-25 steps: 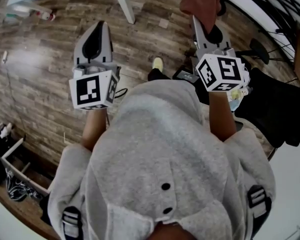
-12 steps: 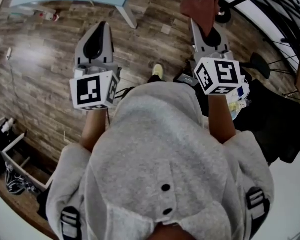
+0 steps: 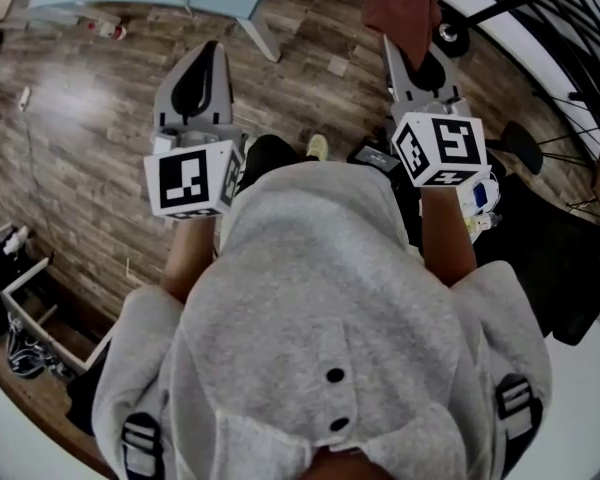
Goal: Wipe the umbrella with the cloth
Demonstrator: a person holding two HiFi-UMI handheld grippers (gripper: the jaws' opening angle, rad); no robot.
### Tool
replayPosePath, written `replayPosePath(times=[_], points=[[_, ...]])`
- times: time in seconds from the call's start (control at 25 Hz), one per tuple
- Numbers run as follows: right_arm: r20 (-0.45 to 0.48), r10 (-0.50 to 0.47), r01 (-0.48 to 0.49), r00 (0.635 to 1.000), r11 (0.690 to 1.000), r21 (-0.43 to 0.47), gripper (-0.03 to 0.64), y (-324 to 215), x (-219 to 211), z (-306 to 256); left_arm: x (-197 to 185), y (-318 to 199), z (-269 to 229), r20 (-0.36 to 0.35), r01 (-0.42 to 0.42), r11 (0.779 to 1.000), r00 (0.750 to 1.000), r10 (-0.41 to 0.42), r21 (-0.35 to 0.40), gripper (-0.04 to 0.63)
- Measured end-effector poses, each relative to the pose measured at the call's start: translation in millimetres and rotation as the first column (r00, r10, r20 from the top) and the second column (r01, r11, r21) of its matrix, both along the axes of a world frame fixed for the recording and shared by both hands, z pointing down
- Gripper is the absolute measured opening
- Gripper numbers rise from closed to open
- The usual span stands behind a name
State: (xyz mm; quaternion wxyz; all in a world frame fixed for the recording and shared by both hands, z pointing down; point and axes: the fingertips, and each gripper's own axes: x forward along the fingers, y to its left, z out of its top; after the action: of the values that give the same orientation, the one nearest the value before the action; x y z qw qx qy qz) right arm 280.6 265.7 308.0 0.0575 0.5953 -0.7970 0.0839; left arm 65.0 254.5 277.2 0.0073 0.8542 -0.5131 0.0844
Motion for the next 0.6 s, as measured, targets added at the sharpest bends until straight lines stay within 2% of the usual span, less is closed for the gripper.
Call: replayPosePath(times=[0.6], points=[[0.014,-0.026,0.025,1.0,0.999,0.023,0.074,-9.4,-5.9,-0.9,-4.7,-10.1,-9.3,0.007,0.029,0.998,1.0,-0.03,0.05,0.012]])
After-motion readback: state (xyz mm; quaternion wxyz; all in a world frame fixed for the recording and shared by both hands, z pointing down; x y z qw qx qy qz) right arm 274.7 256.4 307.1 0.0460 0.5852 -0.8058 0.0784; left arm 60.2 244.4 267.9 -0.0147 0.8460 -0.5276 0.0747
